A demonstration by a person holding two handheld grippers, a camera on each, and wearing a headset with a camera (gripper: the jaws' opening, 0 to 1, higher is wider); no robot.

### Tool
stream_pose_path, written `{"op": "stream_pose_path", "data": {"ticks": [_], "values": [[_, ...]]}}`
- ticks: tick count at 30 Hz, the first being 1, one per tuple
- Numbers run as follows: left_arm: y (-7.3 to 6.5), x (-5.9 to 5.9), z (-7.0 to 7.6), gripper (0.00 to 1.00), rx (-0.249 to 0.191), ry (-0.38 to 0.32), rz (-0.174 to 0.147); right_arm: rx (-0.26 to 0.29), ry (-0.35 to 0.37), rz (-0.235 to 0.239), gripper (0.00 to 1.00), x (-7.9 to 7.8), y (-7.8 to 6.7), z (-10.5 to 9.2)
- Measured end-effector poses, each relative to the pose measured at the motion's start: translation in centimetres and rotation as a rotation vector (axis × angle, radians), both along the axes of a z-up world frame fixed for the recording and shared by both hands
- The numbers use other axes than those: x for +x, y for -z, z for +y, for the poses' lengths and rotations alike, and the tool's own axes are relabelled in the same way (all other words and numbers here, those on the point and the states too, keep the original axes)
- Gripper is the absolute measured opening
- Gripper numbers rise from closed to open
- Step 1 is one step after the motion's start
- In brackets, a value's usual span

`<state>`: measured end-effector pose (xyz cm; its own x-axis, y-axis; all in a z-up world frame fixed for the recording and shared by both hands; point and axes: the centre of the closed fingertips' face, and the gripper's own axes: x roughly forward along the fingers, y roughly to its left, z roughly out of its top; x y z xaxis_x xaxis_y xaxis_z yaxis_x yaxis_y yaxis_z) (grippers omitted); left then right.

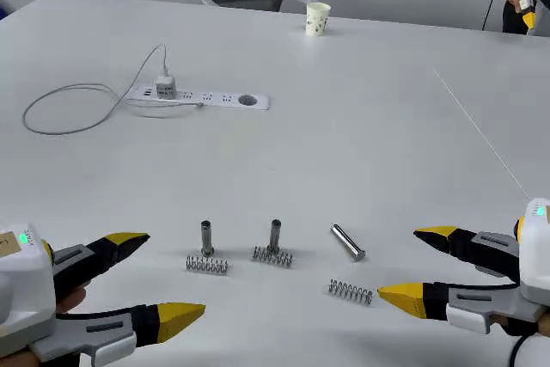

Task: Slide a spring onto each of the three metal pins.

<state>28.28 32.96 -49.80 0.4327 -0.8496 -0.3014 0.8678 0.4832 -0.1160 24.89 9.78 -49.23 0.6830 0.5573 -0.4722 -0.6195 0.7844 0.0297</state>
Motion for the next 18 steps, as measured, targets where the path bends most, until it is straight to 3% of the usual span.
{"op": "stream_pose_path", "data": {"ticks": [18], "values": [[0.22,-0.18,-0.23,0.76,0.000,0.003,0.006,0.001,0.004,0.003,0.66,0.04,0.06,-0.09]]}}
